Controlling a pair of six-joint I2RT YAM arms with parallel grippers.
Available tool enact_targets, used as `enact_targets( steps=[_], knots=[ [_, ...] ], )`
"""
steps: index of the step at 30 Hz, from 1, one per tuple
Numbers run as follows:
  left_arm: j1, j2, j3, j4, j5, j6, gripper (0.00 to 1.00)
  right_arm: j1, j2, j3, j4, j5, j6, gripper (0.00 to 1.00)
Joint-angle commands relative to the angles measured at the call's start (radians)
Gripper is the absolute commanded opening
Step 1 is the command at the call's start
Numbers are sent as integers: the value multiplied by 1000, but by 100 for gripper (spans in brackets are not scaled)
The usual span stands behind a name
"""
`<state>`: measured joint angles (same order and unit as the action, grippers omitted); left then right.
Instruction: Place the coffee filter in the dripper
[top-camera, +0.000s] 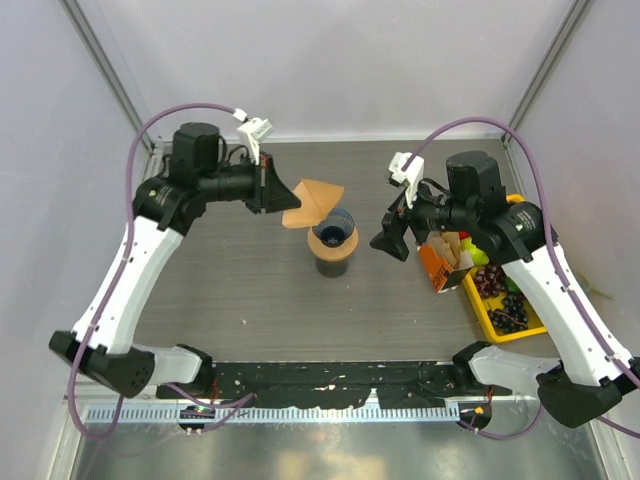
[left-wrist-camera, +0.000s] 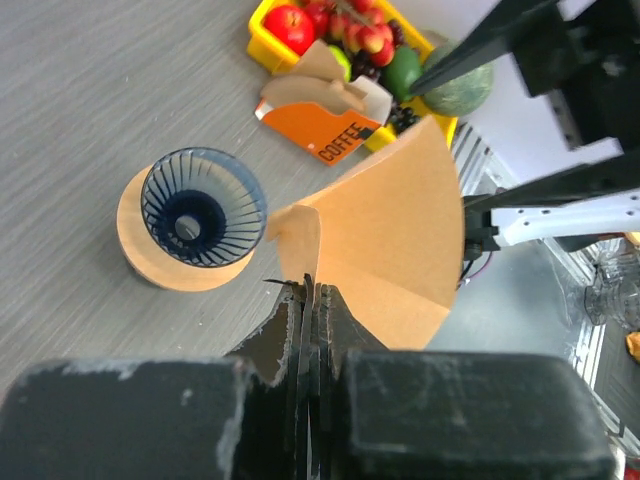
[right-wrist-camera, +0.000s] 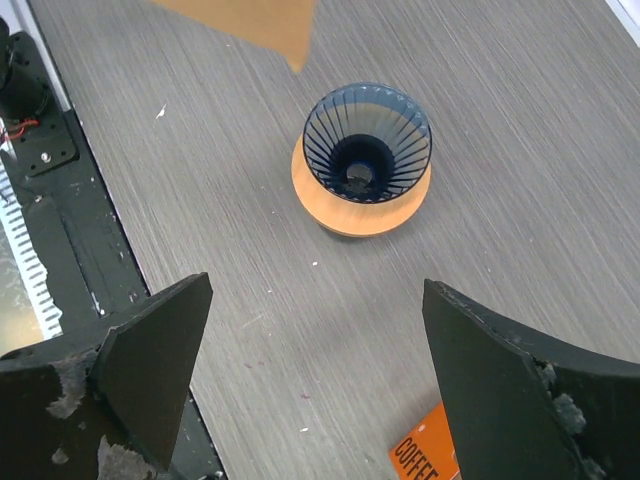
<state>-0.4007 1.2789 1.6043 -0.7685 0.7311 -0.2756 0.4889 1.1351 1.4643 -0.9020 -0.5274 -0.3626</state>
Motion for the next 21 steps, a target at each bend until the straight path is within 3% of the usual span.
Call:
enact_targets(
  steps=[1, 21],
  knots=[
    [-49, 72, 57, -78, -101, 27, 0, -26, 6, 22, 40, 70, 125, 94],
    [-73, 253, 3, 69, -118, -54, 0, -53, 80, 67, 150, 33, 221, 98]
  ],
)
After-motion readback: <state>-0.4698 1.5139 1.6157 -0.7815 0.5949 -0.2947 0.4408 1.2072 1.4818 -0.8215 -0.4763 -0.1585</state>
